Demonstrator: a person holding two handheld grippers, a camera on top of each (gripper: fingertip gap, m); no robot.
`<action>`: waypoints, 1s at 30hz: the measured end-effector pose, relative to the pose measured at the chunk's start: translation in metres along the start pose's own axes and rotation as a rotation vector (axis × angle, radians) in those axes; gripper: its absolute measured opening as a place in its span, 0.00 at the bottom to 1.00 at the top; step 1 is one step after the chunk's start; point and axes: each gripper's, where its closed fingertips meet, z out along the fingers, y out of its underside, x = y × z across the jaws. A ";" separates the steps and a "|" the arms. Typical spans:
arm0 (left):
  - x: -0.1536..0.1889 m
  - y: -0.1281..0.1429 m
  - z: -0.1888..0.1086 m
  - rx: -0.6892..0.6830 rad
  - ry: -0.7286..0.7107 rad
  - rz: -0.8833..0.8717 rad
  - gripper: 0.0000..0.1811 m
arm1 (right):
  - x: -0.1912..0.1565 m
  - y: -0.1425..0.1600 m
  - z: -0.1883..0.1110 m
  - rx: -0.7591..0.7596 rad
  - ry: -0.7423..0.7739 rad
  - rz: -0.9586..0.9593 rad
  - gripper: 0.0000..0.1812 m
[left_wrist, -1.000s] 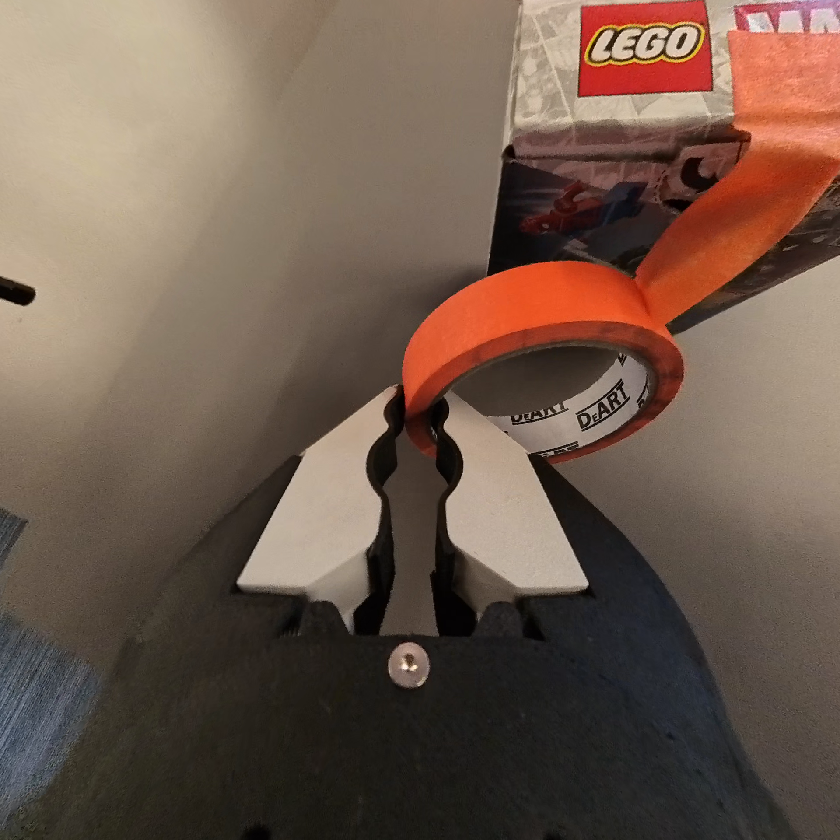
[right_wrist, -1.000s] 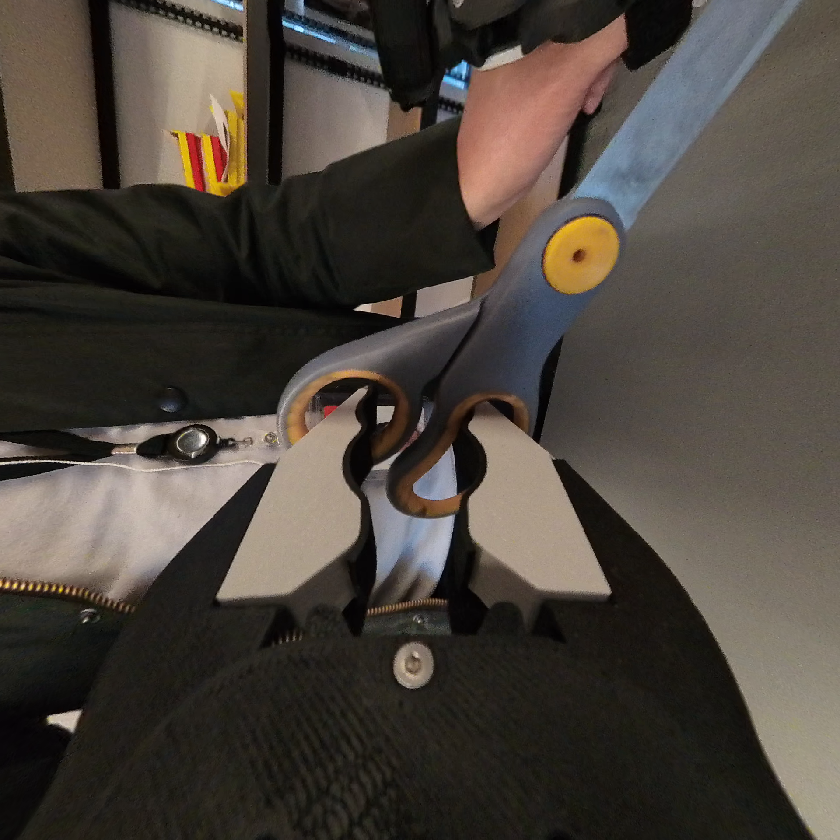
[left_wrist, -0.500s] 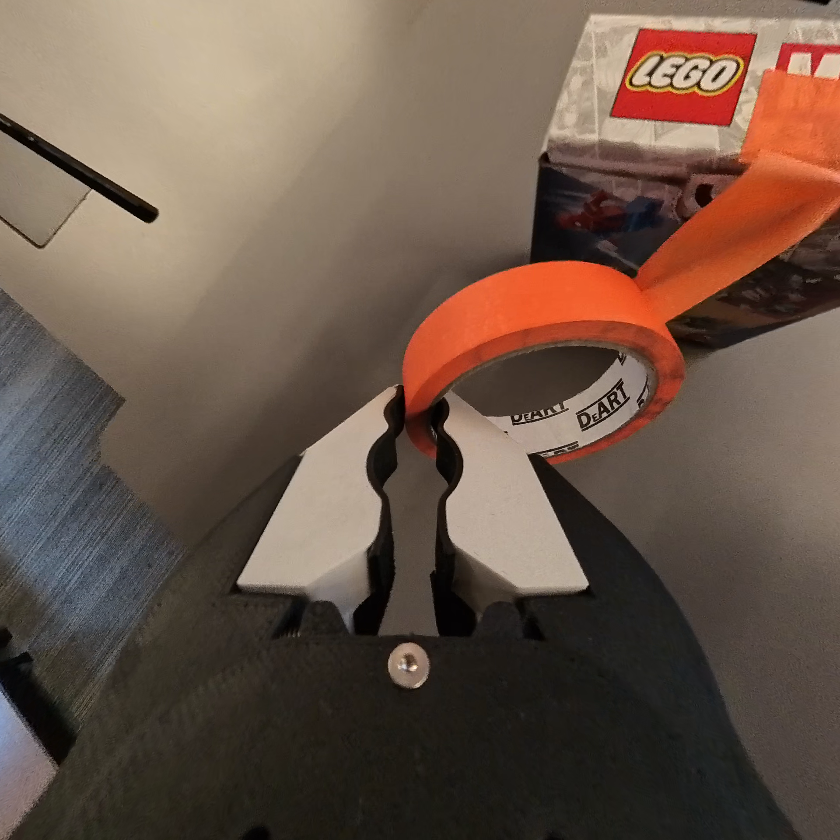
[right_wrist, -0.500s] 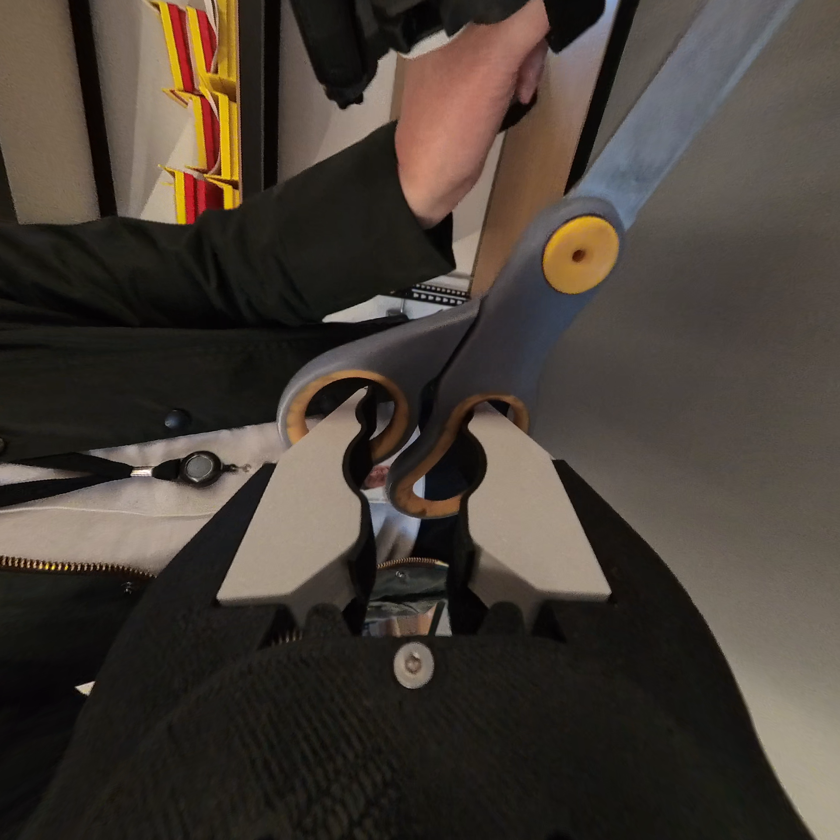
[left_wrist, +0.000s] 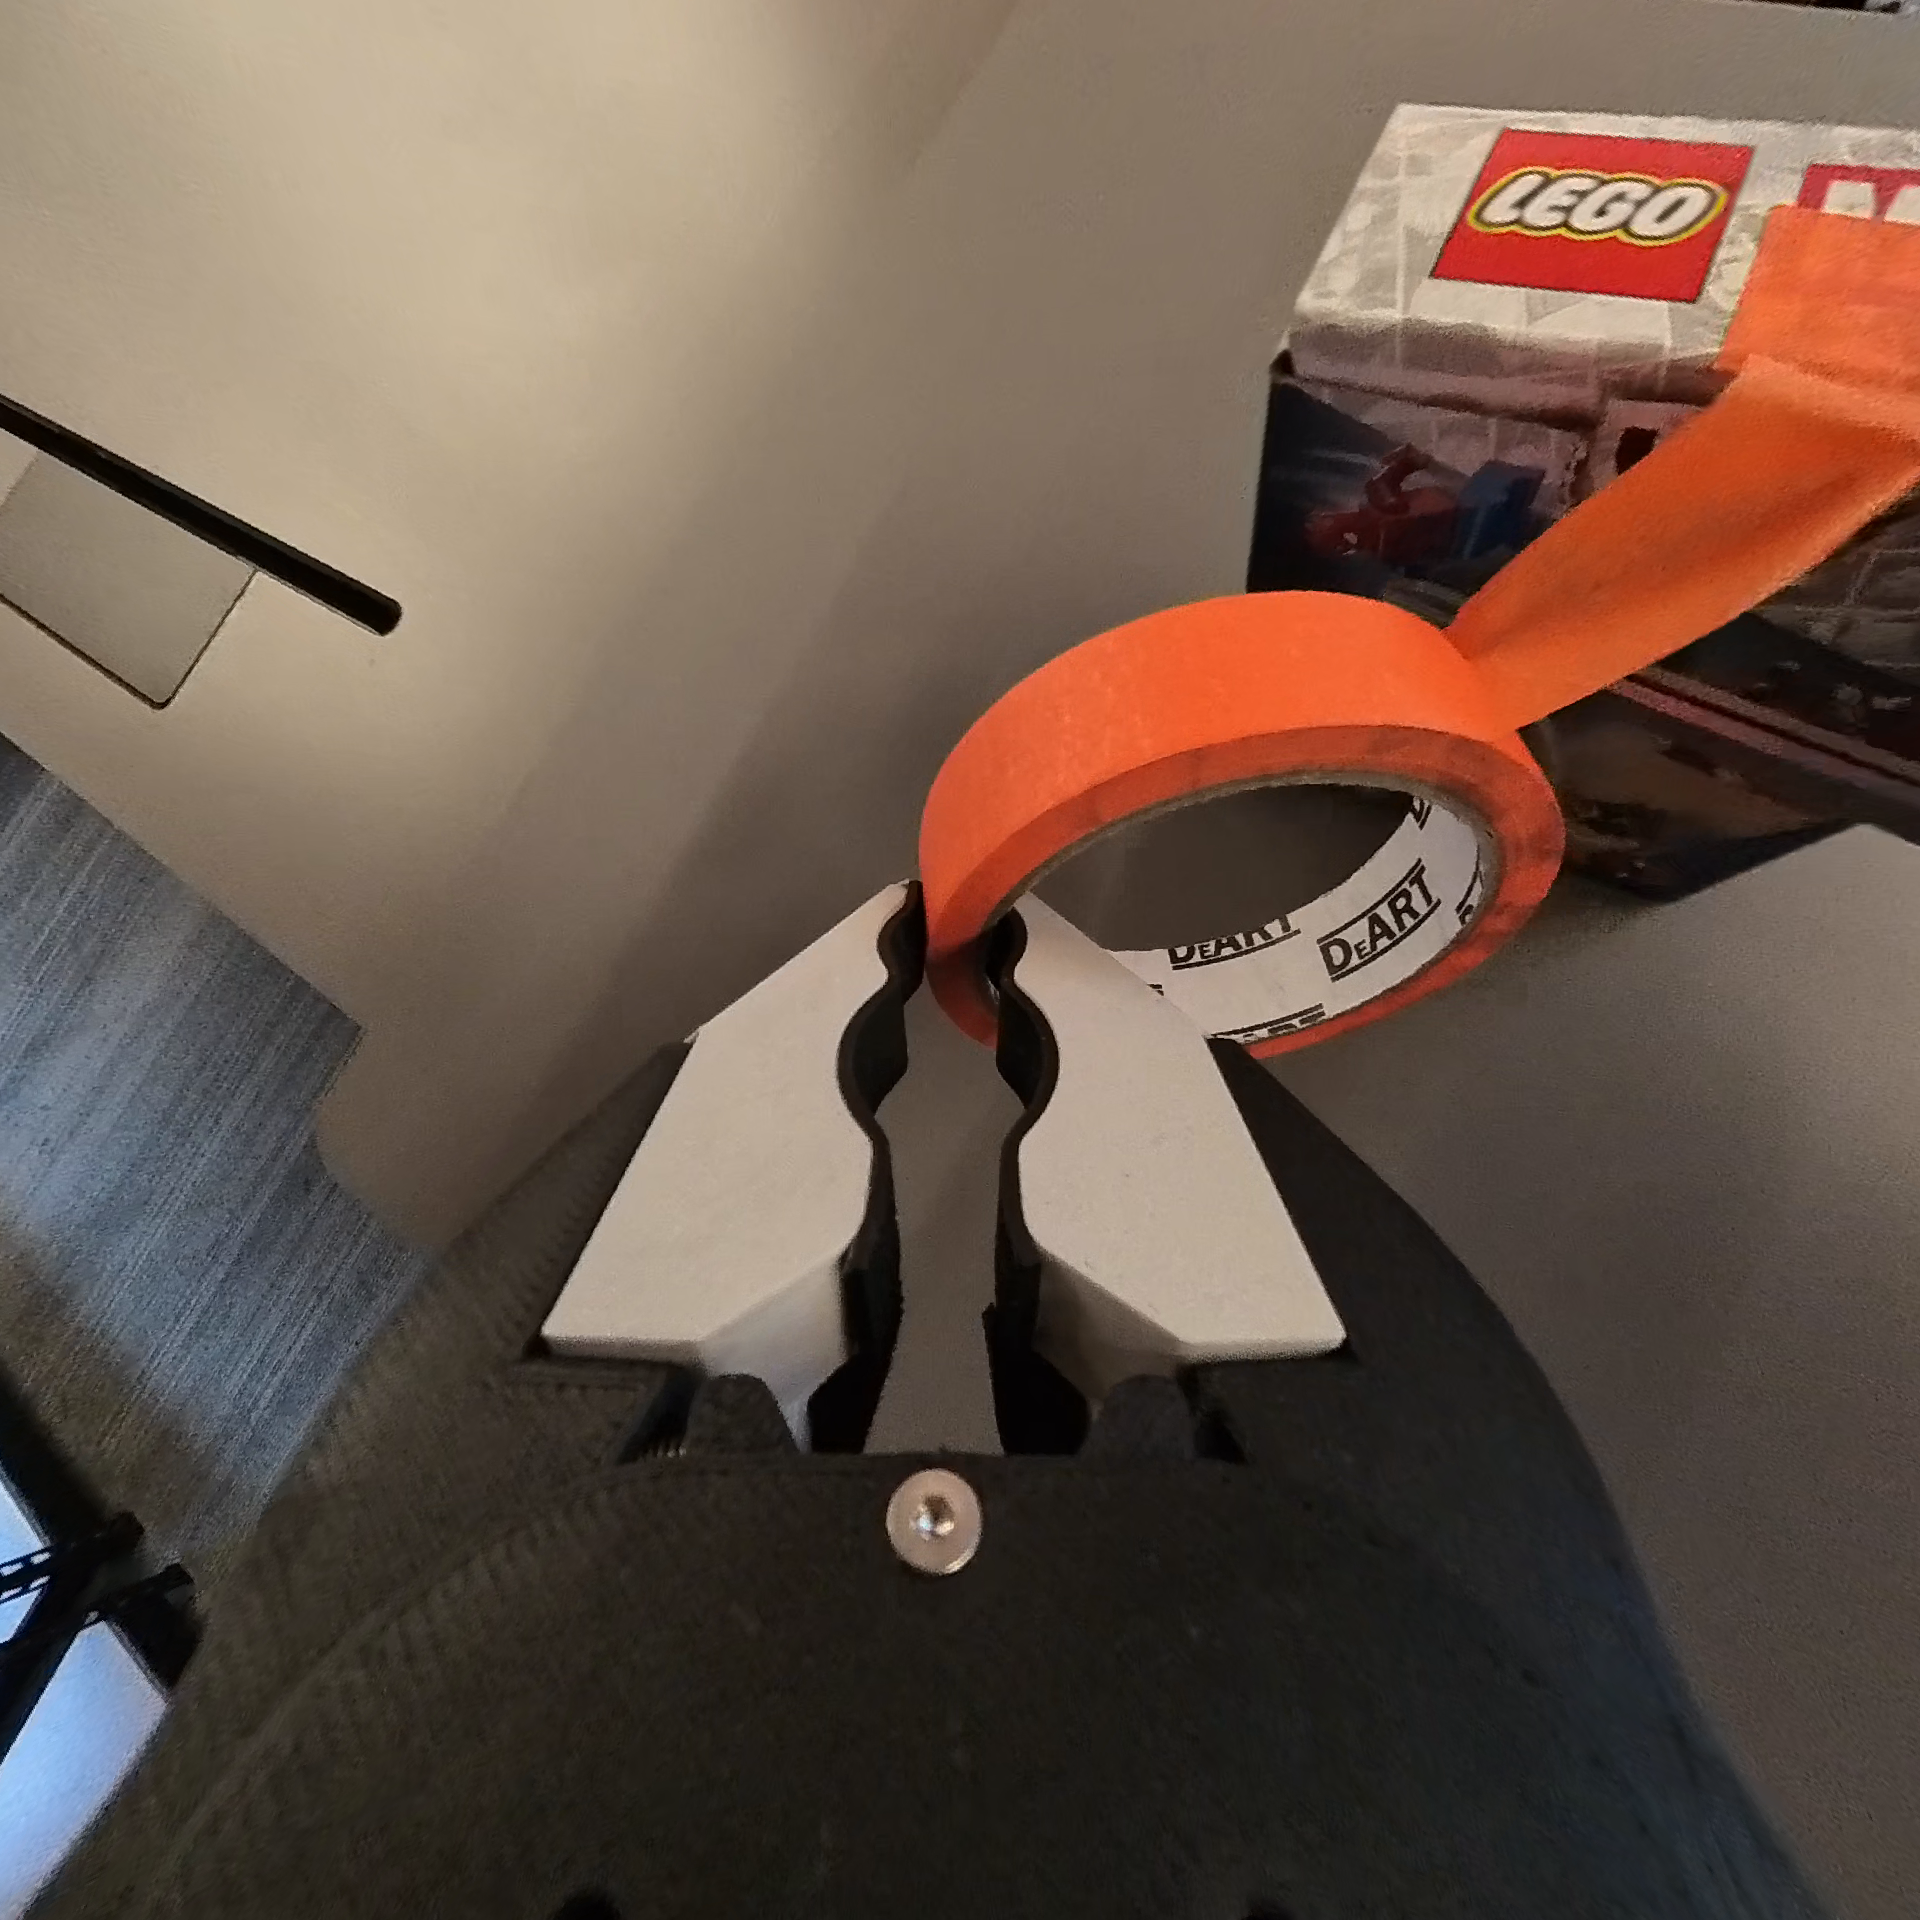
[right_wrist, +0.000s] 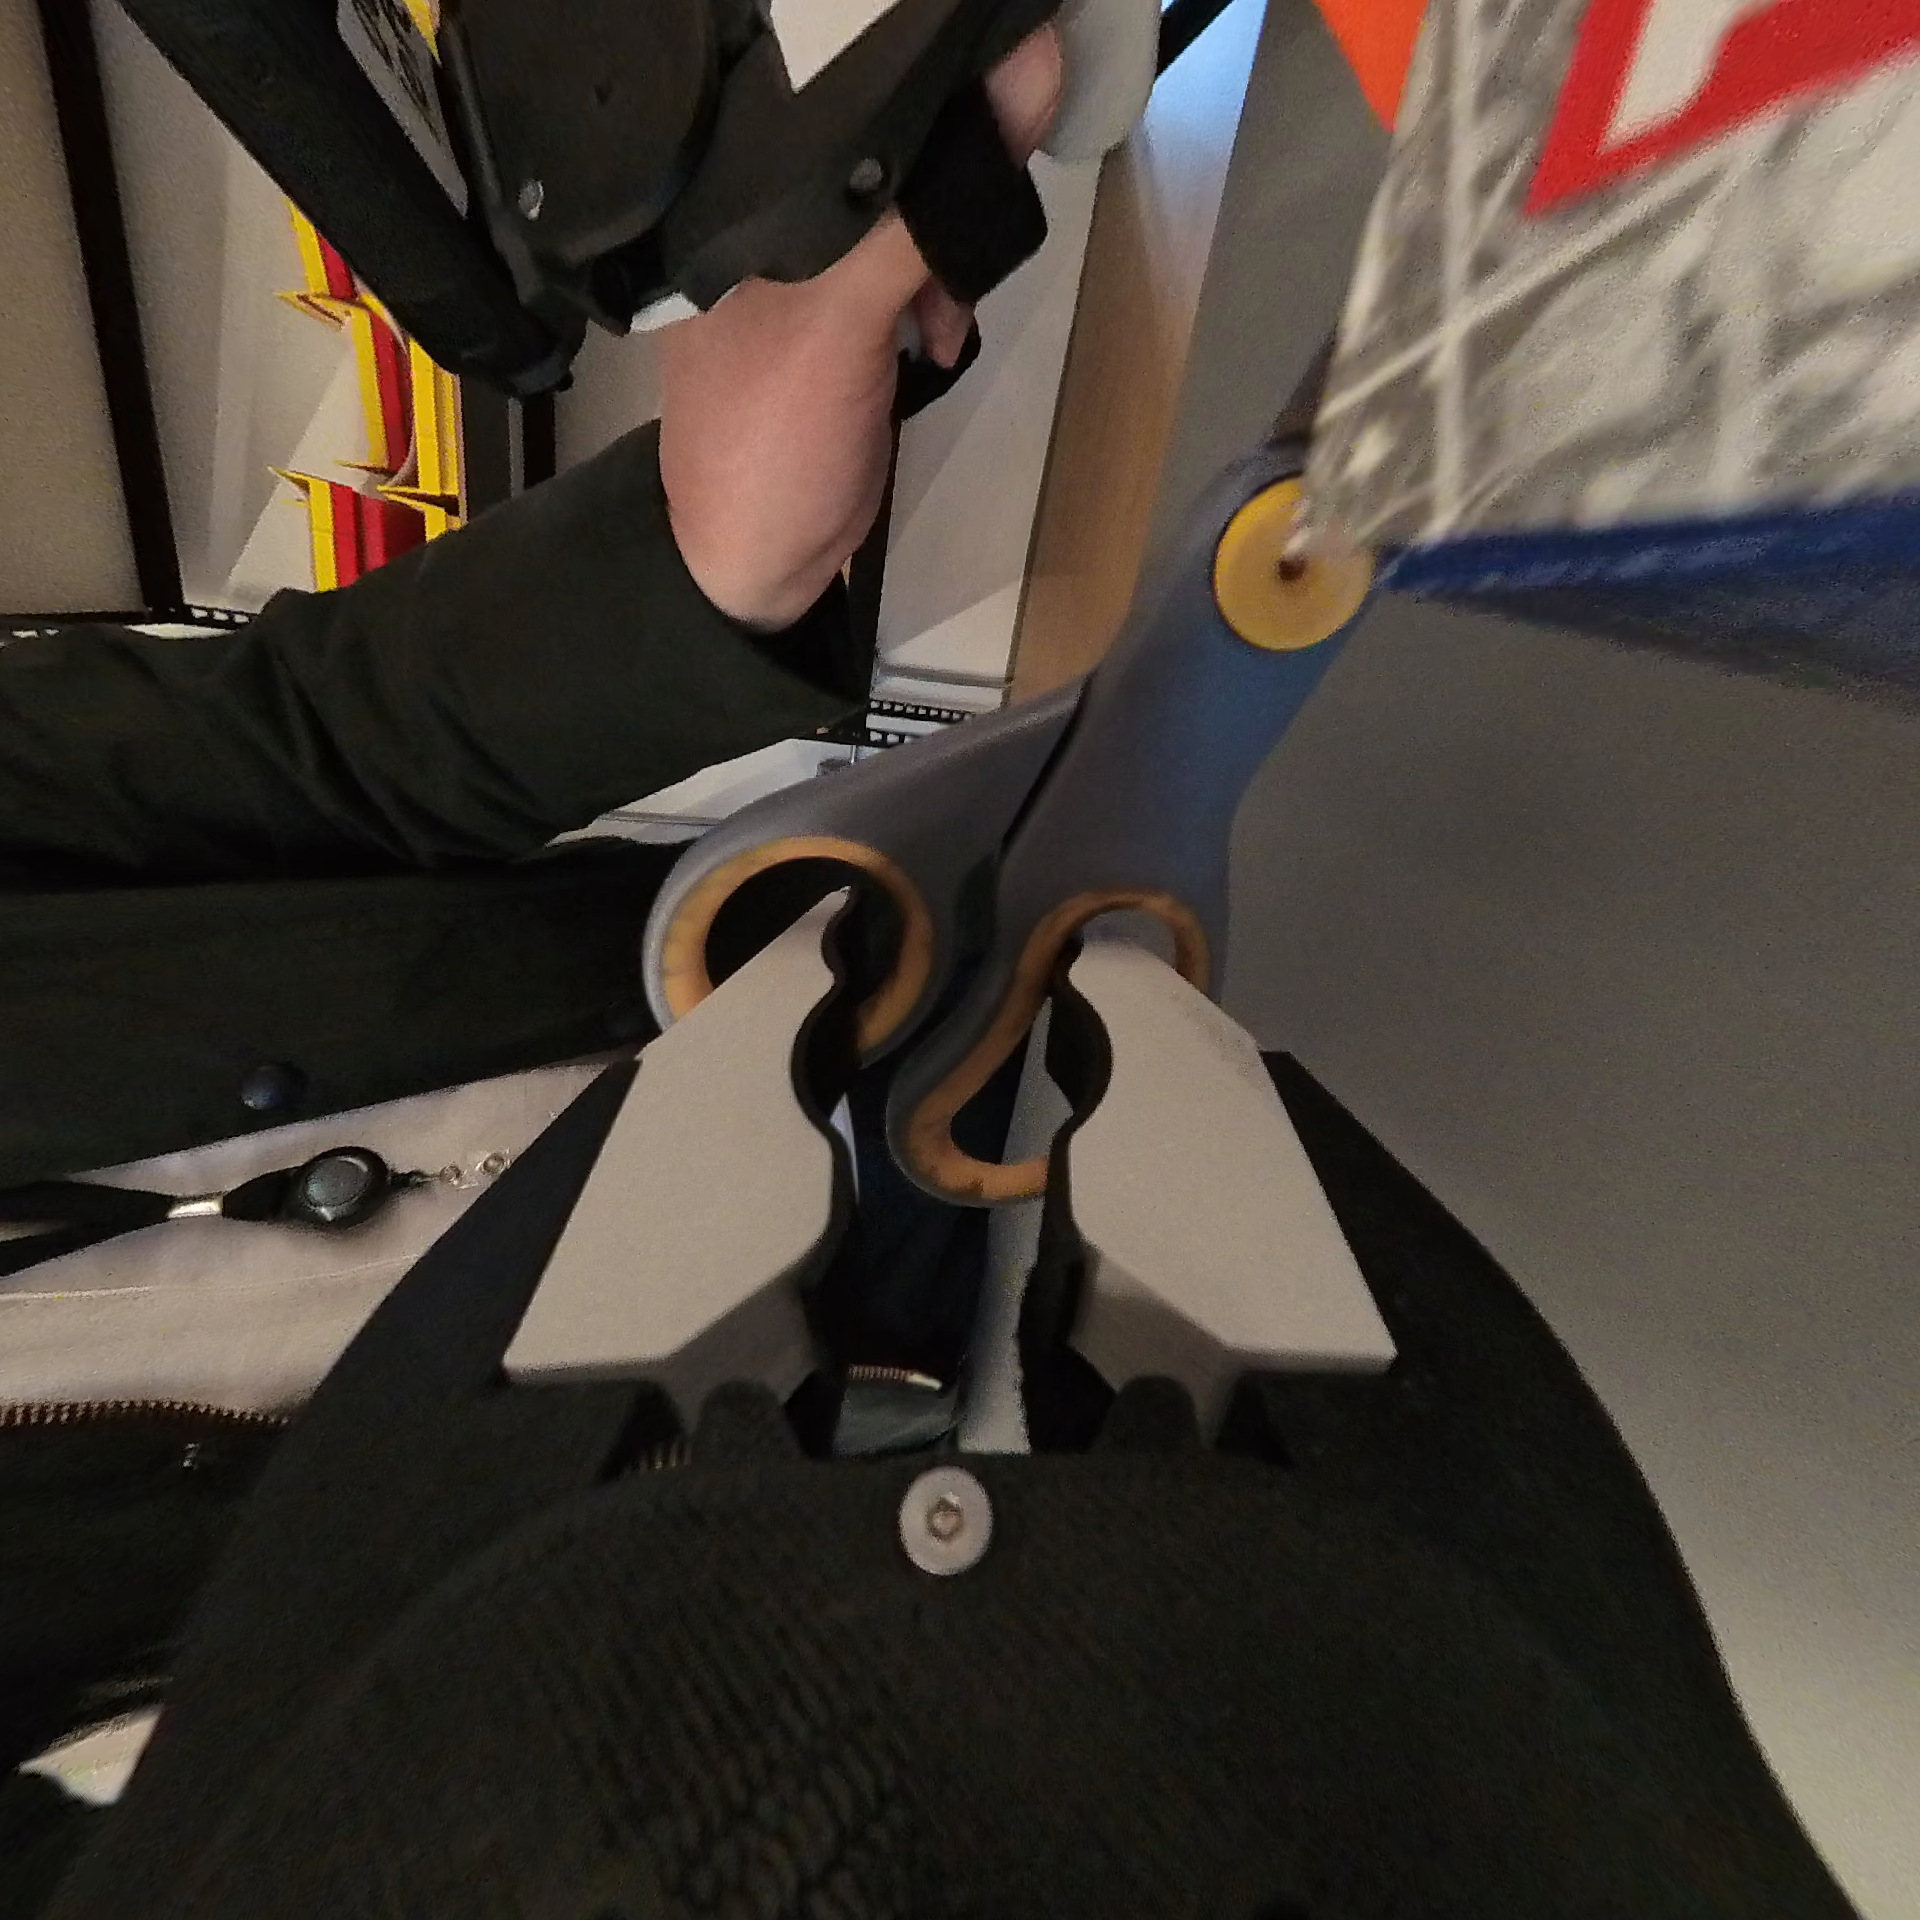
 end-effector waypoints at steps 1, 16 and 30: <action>-0.002 -0.001 0.001 0.002 0.002 -0.001 0.05 | 0.001 -0.005 0.000 0.017 -0.002 -0.005 0.16; -0.025 0.007 0.002 -0.007 0.015 -0.019 0.05 | 0.003 -0.053 0.024 0.312 0.019 0.014 0.14; -0.036 0.027 -0.011 0.100 -0.177 -0.220 0.05 | -0.003 -0.066 0.043 0.444 -0.060 0.064 0.13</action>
